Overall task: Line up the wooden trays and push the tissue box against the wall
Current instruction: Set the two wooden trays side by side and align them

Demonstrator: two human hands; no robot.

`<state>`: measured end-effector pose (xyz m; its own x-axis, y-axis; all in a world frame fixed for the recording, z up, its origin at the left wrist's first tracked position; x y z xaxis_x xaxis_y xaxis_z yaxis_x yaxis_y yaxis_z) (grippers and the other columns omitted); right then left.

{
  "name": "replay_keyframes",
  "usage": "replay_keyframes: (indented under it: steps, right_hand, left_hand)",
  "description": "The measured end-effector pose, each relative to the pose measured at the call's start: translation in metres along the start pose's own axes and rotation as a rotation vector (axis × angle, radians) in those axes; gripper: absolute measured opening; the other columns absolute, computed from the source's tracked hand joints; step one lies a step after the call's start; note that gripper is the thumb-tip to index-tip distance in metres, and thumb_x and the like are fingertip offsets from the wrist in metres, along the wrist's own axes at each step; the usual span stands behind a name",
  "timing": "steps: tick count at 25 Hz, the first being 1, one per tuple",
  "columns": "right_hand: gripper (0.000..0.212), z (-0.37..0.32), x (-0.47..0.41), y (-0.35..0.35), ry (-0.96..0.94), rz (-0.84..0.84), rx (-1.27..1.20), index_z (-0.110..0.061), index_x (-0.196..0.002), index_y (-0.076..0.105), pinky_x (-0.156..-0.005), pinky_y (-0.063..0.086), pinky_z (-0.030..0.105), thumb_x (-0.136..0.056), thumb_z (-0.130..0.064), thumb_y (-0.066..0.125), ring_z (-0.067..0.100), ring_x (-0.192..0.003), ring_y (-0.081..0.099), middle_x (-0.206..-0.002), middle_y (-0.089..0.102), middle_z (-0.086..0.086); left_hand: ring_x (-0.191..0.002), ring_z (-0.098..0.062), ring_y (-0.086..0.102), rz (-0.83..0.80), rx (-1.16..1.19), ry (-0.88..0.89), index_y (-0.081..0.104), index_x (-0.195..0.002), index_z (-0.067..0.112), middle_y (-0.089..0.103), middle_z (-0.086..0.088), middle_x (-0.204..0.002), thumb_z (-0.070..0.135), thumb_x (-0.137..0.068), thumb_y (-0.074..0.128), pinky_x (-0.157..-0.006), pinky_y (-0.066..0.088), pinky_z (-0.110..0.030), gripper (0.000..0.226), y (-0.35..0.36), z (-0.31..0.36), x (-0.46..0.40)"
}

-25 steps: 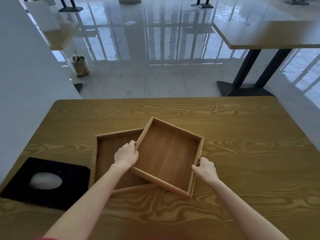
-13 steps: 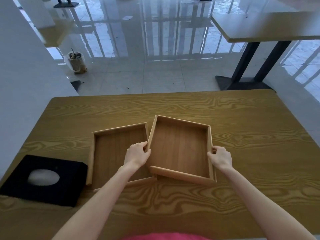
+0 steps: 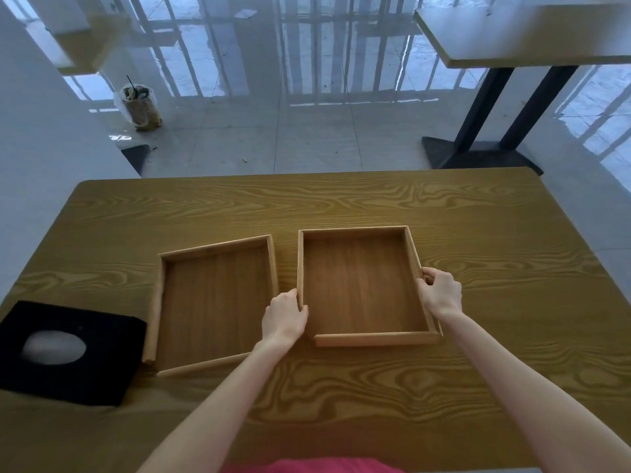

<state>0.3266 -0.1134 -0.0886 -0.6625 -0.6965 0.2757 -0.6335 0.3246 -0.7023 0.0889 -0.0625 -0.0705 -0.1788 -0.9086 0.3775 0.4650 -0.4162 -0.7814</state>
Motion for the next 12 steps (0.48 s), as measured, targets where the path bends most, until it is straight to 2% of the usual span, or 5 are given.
replay_keyframes:
  steps: [5,9,12]
  right_hand:
    - [0.039,0.003,0.0,0.009,-0.006,-0.027,-0.004,-0.002,-0.127,0.048,-0.105,0.039,0.042,-0.089,-0.005,0.05,0.035,-0.119,0.053,-0.124,0.06,0.022]
    - [0.048,0.001,0.002,0.012,-0.025,-0.096,0.087,-0.003,-0.135,0.036,-0.1,0.043,0.041,-0.089,-0.003,0.048,0.036,-0.112,0.056,-0.121,0.061,0.025]
    - [0.056,-0.001,0.005,0.015,-0.039,-0.156,0.199,-0.001,-0.14,0.024,-0.104,0.039,0.043,-0.09,-0.009,0.049,0.037,-0.123,0.048,-0.134,0.049,0.026]
  left_hand:
    - [-0.114,-0.028,0.06,-0.024,-0.06,-0.024,0.05,-0.126,0.003,0.061,-0.014,-0.124,0.015,-0.093,0.049,-0.094,0.05,-0.033,0.035,0.001,-0.001,-0.005]
    - [-0.114,-0.028,0.059,-0.063,-0.057,-0.02,0.049,-0.126,0.002,0.06,-0.014,-0.125,0.015,-0.093,0.05,-0.095,0.049,-0.034,0.036,0.003,-0.001,-0.005]
    - [-0.116,-0.028,0.059,-0.063,-0.032,0.011,0.045,-0.132,0.003,0.059,-0.014,-0.127,0.015,-0.093,0.049,-0.096,0.048,-0.034,0.042,-0.001,-0.002,-0.004]
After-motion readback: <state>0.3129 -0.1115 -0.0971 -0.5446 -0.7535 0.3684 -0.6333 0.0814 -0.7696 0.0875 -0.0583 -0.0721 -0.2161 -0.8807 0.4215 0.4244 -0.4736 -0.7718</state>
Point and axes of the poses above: each hand's wrist, its own x-axis away from the middle knuckle, its own y-axis out of the palm, z = x × y, the point moved 1 cm from there along -x, towards the middle knuckle
